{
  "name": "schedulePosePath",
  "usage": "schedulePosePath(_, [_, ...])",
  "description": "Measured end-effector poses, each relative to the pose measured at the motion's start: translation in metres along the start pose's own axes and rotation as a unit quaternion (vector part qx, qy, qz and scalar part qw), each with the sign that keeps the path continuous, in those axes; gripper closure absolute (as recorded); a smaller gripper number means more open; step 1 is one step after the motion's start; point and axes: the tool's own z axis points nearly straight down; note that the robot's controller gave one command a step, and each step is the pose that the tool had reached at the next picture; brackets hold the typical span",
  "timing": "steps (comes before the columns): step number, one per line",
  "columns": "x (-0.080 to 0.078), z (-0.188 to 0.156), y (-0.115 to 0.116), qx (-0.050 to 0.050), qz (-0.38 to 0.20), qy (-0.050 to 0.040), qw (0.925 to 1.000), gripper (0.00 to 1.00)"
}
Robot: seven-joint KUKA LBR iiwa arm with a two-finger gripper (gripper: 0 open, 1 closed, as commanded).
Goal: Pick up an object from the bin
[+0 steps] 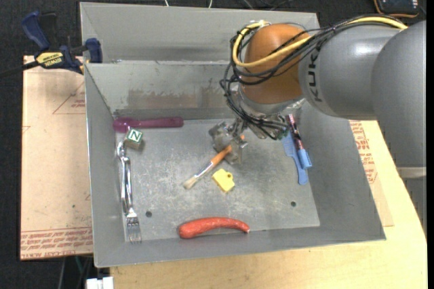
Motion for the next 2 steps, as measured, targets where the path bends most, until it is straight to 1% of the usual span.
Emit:
schedulePosePath(1, [0.0, -0.01, 0.001, -0.001, 0.0, 0.0005, 1.0, 1.0])
schedulePosePath(2, [0.001, -0.033, 0.002, -0.003, 0.0, 0.003, 1.0, 1.0])
